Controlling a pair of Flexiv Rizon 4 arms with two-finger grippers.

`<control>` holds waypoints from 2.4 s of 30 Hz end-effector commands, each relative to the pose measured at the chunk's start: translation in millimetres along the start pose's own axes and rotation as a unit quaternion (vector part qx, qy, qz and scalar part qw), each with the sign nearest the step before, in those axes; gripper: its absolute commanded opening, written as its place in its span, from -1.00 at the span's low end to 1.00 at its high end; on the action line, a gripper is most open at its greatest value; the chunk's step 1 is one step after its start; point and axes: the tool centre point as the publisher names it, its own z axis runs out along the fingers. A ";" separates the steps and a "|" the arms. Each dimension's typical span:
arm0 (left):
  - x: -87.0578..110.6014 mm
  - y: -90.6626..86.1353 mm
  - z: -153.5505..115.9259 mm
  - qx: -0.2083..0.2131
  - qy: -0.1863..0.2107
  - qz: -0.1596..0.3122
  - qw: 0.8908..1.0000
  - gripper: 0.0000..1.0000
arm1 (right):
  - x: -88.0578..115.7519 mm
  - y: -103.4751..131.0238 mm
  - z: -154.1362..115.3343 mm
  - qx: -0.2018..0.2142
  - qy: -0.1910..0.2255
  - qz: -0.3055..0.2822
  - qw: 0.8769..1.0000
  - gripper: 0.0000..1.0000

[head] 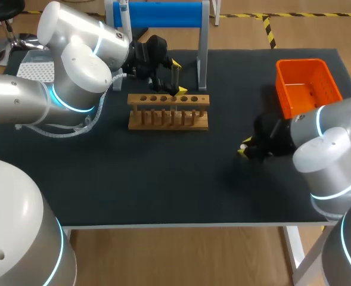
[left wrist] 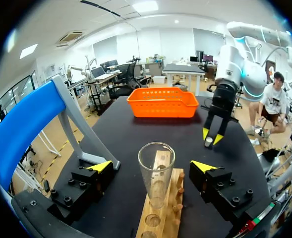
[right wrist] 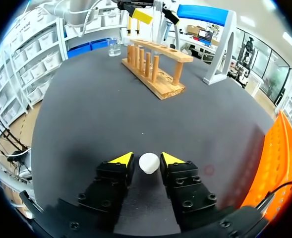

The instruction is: Invert the test tube, pick up the pipette, mount the tip to pipette, aspirate from beaker and dispense into the tube, eject the tip, return the pipette, and cap with the stopper.

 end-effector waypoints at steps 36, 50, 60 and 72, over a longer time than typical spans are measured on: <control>-0.8 -0.5 0.5 -0.001 0.001 -0.001 1.000 1.00 | -6.9 91.9 -73.4 -0.022 0.039 -0.049 0.998 -1.00; -0.8 -0.5 0.5 -0.001 0.001 -0.001 1.000 1.00 | -6.9 91.9 -73.4 -0.022 0.039 -0.049 0.998 -1.00; -0.8 -0.5 0.5 -0.001 0.001 -0.001 1.000 1.00 | -6.9 91.9 -73.4 -0.022 0.039 -0.049 0.998 -1.00; -0.8 -0.5 0.5 -0.001 0.001 -0.001 1.000 1.00 | -38.4 167.3 -54.5 -0.043 0.029 -0.059 0.997 -1.00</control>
